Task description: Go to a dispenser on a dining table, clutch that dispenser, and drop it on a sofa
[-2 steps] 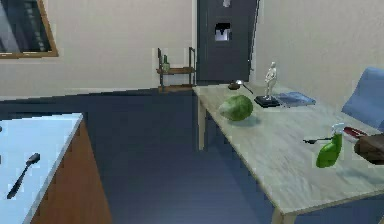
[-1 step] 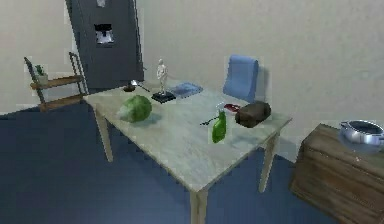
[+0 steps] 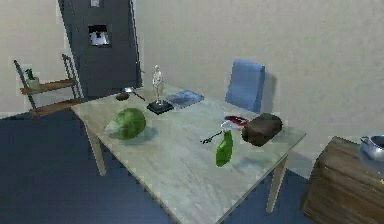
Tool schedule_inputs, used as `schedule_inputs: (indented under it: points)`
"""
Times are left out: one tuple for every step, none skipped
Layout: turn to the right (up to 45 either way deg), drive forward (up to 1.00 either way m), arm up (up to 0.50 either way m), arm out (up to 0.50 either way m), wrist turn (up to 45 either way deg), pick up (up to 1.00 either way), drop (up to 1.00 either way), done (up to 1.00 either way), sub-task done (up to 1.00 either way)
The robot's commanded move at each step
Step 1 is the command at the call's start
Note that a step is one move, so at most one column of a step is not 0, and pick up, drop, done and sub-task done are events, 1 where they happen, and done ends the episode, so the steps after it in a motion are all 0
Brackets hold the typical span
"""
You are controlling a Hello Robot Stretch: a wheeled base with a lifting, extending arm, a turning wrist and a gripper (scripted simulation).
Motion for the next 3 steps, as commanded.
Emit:
schedule_inputs:
  points:
    - [-45.0,0.0,0.0,0.0,0.0,0.0,0.0,0.0,0.0]
    - [-30.0,0.0,0.0,0.0,0.0,0.0,0.0,0.0,0.0]
    - [0.0,0.0,0.5,0.0,0.0,0.0,0.0,0.0,0.0]
